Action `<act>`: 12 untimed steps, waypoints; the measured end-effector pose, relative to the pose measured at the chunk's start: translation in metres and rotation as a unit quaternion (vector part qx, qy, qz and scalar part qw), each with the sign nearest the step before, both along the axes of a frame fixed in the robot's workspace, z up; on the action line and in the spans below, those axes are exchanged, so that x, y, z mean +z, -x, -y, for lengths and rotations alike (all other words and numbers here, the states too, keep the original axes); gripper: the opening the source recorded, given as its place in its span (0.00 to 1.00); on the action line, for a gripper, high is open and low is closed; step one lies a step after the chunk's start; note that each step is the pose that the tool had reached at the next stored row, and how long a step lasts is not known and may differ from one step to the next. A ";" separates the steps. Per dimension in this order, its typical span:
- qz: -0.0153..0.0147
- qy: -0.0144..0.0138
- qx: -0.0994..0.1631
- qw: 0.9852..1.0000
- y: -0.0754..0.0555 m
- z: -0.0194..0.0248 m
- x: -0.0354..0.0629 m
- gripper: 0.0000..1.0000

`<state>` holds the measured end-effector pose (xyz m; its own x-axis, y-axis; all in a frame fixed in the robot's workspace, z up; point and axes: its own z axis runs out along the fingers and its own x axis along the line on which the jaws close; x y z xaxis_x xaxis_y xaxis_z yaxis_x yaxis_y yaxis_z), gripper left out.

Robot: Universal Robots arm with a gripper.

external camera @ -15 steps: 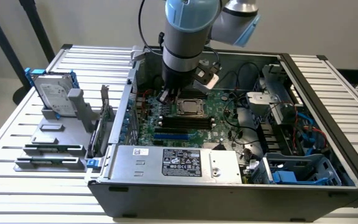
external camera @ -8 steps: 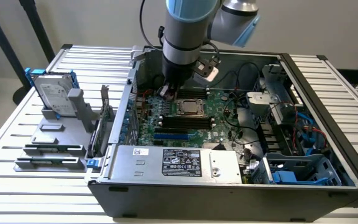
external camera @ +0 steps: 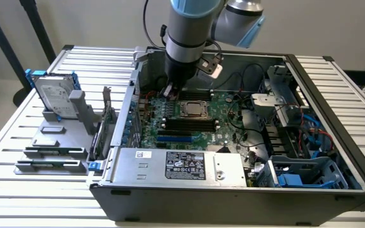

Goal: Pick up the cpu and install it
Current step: 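Install the first cpu locking lever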

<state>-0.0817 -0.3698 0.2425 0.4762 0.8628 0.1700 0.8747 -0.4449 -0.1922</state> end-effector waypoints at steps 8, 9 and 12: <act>0.000 0.007 0.049 0.999 0.000 -0.0030 0.0010 0.11; 0.000 0.007 0.056 0.998 0.000 -0.0031 0.0016 0.11; 0.000 0.008 0.076 0.997 0.000 -0.0034 0.0056 0.11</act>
